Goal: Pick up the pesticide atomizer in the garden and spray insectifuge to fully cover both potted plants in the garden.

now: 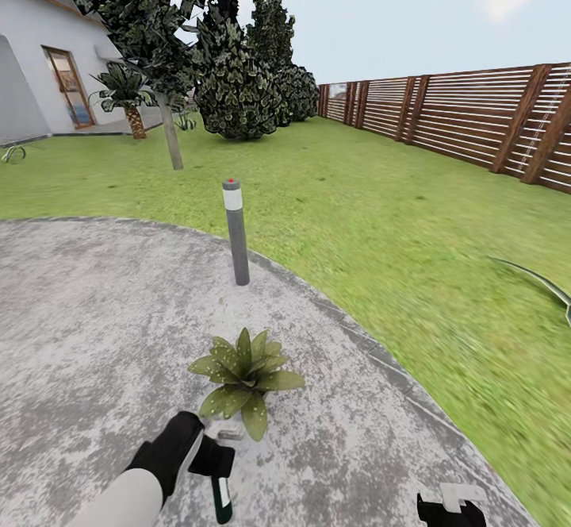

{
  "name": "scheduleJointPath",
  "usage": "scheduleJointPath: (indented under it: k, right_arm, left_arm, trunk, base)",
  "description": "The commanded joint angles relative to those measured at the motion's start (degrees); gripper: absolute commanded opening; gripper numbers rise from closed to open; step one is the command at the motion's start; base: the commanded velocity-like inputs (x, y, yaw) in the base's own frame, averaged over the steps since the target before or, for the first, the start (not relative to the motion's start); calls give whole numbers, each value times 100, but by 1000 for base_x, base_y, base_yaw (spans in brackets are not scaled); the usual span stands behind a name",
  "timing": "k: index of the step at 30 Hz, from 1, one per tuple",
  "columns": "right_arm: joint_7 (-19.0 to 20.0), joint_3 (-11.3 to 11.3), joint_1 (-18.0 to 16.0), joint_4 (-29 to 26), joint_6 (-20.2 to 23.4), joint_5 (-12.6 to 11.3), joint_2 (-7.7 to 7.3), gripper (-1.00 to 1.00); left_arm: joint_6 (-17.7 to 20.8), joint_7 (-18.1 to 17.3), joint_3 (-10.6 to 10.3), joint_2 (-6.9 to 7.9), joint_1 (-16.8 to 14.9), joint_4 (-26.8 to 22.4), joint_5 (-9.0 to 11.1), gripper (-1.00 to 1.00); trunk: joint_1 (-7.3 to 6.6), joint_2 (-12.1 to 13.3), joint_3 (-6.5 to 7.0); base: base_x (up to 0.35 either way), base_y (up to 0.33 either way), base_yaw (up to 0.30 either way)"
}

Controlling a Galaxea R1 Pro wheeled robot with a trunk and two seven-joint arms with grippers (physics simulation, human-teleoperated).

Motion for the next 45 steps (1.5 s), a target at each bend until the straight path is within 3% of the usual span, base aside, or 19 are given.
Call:
scheduleJointPath:
  k: [1, 7, 13, 16, 18, 24, 27, 30, 32, 34, 37, 38, 41, 42, 45]
  right_arm:
    - [-17, -39, -6, 10, -27, 60, 1, 100]
    - [-9, -38, -6, 10, -22, 60, 1, 100]
    - [-8, -38, -6, 10, -18, 60, 1, 100]
    - [-2, -38, -6, 10, -18, 60, 1, 100]
    - [0, -38, -6, 15, -18, 66, 1, 100]
    - [34, 7, -6, 28, -13, 153, -6, 100]
    - [73, 360, -6, 26, -17, 509, -1, 100]
    - [330, 879, -6, 0, -20, 881, -5, 100]
    - [687, 1118, -6, -109, -22, 993, -3, 100]
    - [1276, 1296, -6, -488, -19, 1032, 0, 100]
    - [2657, 1442, -6, -1375, -18, 1050, 1, 100]
    - [3243, 1458, -6, -1761, -5, 1050, 1, 100]
    - [4411, 1470, -6, -2464, 12, 1048, 1, 100]
    - [4892, 1472, -6, -2754, 20, 1046, 1, 100]
    - [5317, 1475, -6, -3113, 25, 1045, 1, 100]
  left_arm:
    - [18, -43, 42, -18, -1, -8, -63, -100]
    - [-1, -43, 44, -111, 0, -8, -64, -100]
    - [25, -35, 53, -53, -8, -32, -80, -100]
    - [20, -35, 78, 46, -3, -34, -79, -100]
    - [1, -35, 89, 216, -1, -42, -66, -100]
    - [-61, -62, 54, 471, 7, -674, -95, -100]
    - [-417, -83, -7, 641, 18, -743, -122, -100]
    - [-1152, -150, -280, 910, 193, -698, -338, -100]
    - [-1599, -459, -631, 1084, 385, -689, -566, -100]
    - [-2048, -1035, -943, 1271, 486, -686, -774, -100]
    - [-2707, -2206, -1213, 1472, 522, -685, -1096, -100]
    - [-2861, -2715, -1265, 1496, 511, -692, -1283, -100]
    - [-3005, -3644, -1326, 1480, 485, -750, -1785, -100]
    - [-3036, -3988, -1334, 1445, 467, -769, -2034, -100]
    - [-3058, -4186, -1333, 1330, 445, -786, -2218, -100]
  trunk:
    - [-1, -2, -5]
    - [-1, -2, -5]
    - [-1, -2, -5]
    - [-1, -2, -5]
    - [-1, -2, -5]
    - [-1, -2, -5]
    - [-1, -2, -5]
    - [-1, -2, -5]
    - [-1, -2, -5]
    - [-1, -2, -5]
    - [-1, -2, -5]
    - [-1, -2, -5]
    - [-1, -2, -5]
    - [-1, -2, -5]
    - [-1, -2, -5]
  base:
    - [0, 0, 0]
    - [-24, -92, 0]
    - [-262, -102, 0]
    - [-282, 175, 0]
    - [-167, 276, 0]
    - [-22, 332, 0]
    - [-1, 340, 0]
    - [0, 340, 0]
    - [0, 341, 0]
    - [0, 341, 0]
    - [0, 280, 0]
    - [0, 132, 0]
    - [0, 52, 0]
    - [0, 11, 0]
    - [0, 5, 0]
